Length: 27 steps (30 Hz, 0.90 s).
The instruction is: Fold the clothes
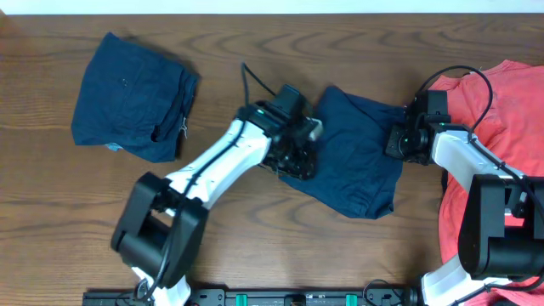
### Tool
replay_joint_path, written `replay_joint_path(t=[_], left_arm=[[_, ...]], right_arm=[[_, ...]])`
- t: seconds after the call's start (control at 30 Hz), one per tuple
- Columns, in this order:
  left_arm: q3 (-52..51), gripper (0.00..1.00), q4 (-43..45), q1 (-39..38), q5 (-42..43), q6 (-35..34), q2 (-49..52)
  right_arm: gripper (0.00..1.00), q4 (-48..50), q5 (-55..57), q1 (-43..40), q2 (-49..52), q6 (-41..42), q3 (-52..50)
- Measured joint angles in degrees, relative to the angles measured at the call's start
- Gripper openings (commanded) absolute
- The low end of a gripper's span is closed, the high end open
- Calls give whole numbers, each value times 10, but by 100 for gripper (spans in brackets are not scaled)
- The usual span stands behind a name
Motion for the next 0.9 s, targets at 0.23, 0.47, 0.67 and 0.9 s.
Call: replay_joint_path(t=[0.23,0.47,0.67,0.9], left_arm=[[0,42,0,3,-25,-2,16],[0,41,-1,35,9,-23,16],[0,38,15,11,22,-74,18],[-3,6,73,-7,20,-133,78]], right_arm=[[3,-102,-10,-4,-48,-16,-7],[4,-136,-89,-5,-202,-42,-11],[7,-137,-135,-5,-259,-45,-11],[6,-140,-167,2,-256,-45,-11]])
